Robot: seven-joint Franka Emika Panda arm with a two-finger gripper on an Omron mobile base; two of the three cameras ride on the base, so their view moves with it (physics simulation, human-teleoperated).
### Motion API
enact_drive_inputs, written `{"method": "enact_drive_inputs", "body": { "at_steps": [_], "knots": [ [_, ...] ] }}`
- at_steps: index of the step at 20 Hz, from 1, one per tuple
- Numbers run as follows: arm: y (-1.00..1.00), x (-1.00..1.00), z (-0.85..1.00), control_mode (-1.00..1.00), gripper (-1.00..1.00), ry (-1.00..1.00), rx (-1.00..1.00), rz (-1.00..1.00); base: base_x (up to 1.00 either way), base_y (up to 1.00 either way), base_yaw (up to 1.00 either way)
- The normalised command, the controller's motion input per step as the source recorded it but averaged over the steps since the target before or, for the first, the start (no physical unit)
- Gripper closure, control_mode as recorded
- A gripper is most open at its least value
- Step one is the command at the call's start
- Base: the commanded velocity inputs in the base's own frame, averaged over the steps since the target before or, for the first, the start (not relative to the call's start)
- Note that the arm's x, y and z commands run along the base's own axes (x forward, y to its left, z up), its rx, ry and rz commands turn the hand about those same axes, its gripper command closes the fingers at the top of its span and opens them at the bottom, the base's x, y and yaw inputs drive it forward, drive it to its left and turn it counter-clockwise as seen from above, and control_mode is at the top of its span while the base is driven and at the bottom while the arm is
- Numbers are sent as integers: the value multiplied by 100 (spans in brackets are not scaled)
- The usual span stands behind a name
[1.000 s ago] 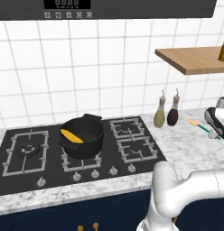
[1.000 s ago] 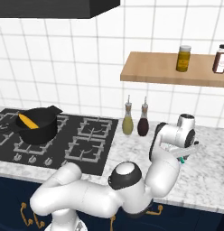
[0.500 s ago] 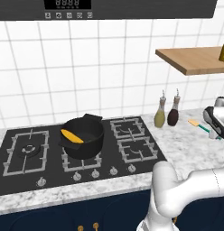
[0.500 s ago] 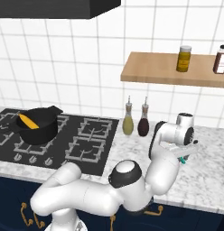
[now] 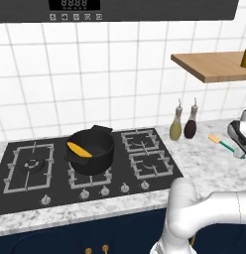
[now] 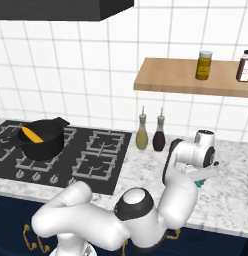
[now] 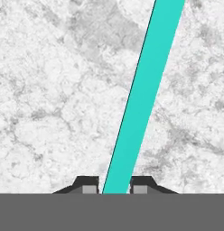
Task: Put the corn and broccoli in the pot. Retrieve the spatula and lightly stir the vegetables in the pot.
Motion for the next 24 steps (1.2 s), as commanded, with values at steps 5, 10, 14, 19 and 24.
{"method": "enact_drive_inputs", "body": {
  "at_steps": [5, 10, 14, 19, 24],
  "knots": [
    [2, -51, 26, -100, 100, -10, 0, 0, 0, 0, 0],
    [43, -53, 47, -100, 100, -8, 4, -1, 0, 0, 0],
    [88, -16, 80, -100, 100, 2, 11, 0, 0, 0, 0],
    [76, -11, 74, -100, 100, 15, 30, -1, 0, 0, 0],
    [62, -24, 53, -100, 100, 14, 40, -13, 0, 0, 0]
  ]
}}
